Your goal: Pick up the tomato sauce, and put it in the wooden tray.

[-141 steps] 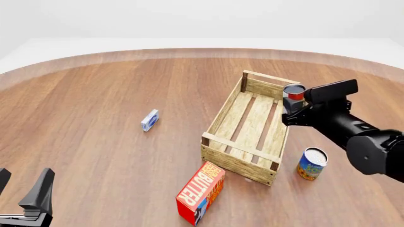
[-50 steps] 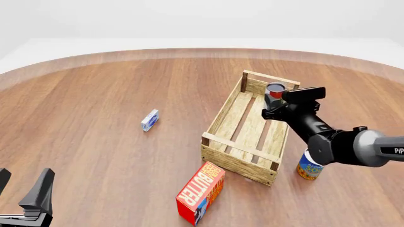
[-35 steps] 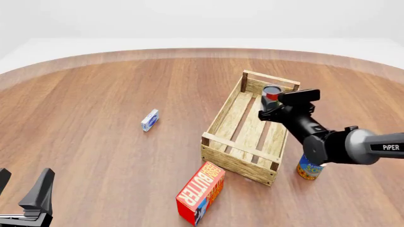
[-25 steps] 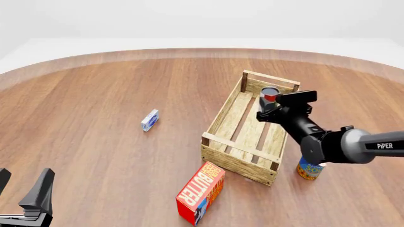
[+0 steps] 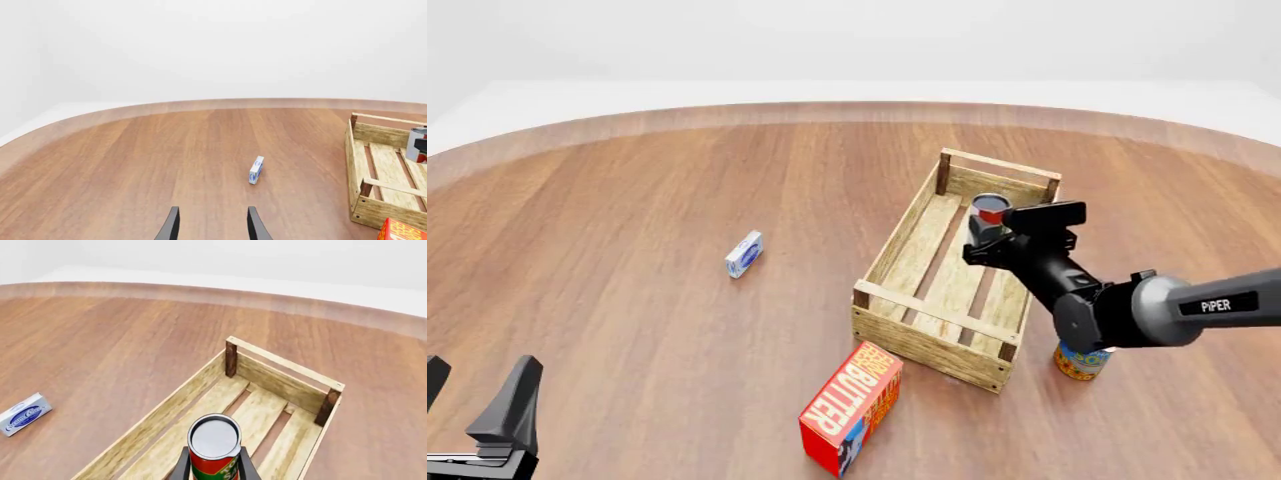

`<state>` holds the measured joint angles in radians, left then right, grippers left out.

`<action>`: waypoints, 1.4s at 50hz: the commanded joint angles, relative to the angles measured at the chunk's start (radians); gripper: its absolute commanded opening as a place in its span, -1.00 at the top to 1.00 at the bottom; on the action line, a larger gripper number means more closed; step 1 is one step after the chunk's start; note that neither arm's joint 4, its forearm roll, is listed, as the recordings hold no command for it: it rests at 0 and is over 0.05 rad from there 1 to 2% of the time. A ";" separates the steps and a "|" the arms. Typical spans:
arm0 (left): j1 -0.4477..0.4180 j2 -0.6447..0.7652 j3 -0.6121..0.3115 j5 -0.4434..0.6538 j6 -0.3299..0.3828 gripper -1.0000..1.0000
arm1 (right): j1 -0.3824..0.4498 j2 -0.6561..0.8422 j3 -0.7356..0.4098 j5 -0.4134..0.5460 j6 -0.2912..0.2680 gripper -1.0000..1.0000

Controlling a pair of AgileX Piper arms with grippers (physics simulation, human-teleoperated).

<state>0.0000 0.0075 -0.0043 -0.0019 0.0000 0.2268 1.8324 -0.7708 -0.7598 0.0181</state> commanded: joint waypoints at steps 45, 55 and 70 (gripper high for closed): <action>0.000 0.000 0.000 0.000 0.000 -1.00 | -0.013 -0.029 0.013 0.027 0.001 -1.00; 0.000 0.000 0.000 0.000 0.000 -1.00 | -0.015 -0.060 0.029 0.039 -0.006 -1.00; 0.000 0.000 0.000 0.000 0.000 -1.00 | -0.019 -0.116 0.056 0.061 -0.018 -1.00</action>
<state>0.0000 0.0075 -0.0043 -0.0019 0.0000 0.2097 1.7522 -0.7323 -0.7137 0.0063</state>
